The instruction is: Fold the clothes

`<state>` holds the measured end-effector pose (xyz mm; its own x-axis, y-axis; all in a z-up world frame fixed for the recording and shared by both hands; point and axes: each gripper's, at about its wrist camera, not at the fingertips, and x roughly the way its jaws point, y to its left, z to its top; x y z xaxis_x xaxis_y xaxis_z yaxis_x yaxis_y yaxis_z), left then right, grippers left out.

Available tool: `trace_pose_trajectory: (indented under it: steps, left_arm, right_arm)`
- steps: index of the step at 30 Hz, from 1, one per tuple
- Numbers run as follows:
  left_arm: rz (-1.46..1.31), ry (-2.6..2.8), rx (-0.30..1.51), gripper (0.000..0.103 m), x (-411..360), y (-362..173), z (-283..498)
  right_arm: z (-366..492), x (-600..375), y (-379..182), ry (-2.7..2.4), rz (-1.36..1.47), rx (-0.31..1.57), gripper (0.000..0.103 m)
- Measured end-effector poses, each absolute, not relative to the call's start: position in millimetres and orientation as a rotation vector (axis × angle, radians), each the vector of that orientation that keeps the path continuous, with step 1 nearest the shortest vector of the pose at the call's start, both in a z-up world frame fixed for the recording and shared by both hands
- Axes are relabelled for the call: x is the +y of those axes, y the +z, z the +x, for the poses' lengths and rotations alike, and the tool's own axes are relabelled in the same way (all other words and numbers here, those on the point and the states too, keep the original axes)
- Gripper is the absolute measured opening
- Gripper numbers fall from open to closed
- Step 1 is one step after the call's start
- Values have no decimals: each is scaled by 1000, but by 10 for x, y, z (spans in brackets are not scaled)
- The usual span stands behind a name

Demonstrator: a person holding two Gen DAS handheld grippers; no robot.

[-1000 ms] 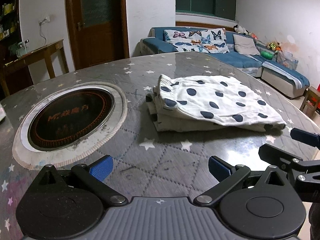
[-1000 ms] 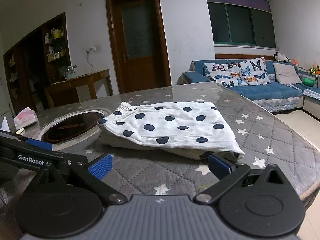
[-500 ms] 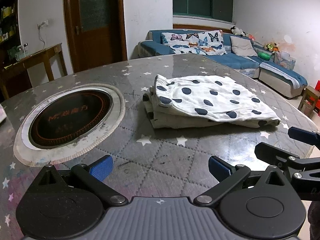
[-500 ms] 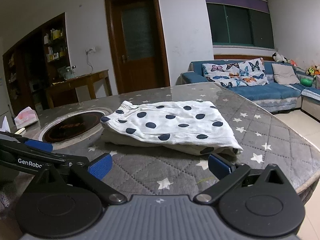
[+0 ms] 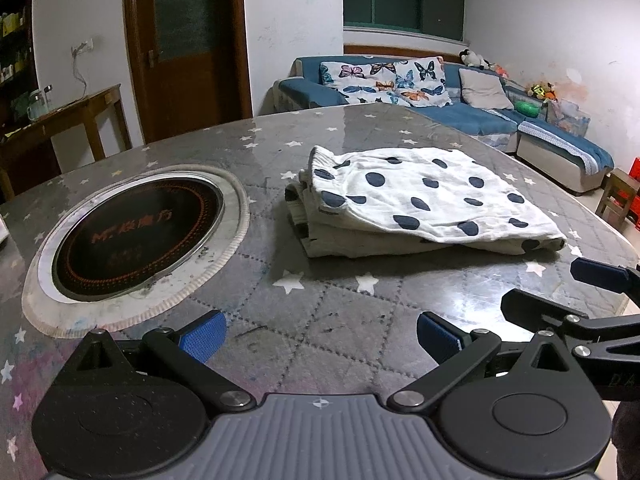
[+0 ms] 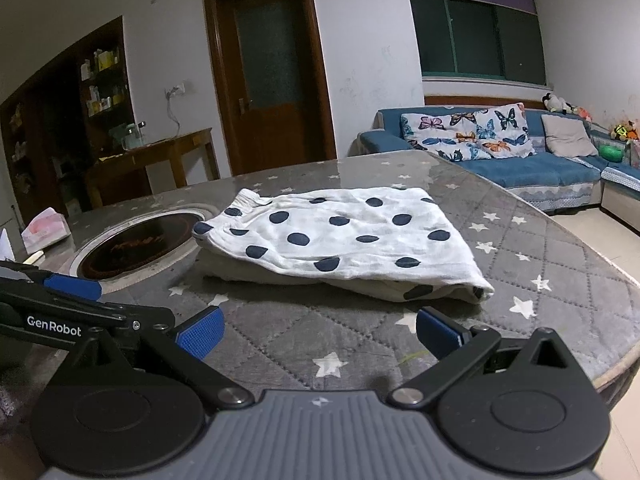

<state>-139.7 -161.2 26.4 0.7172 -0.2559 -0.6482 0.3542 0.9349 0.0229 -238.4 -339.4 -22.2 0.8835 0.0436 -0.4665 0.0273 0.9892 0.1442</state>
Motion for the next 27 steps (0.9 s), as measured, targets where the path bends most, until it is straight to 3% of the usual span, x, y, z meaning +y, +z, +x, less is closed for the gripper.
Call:
trace_pose_trajectory:
  steps: [27]
  left_arm:
    - [176, -347, 735, 103, -1680, 267, -1029]
  right_arm:
    - [-2091, -3493, -293, -30, 179, 554, 103]
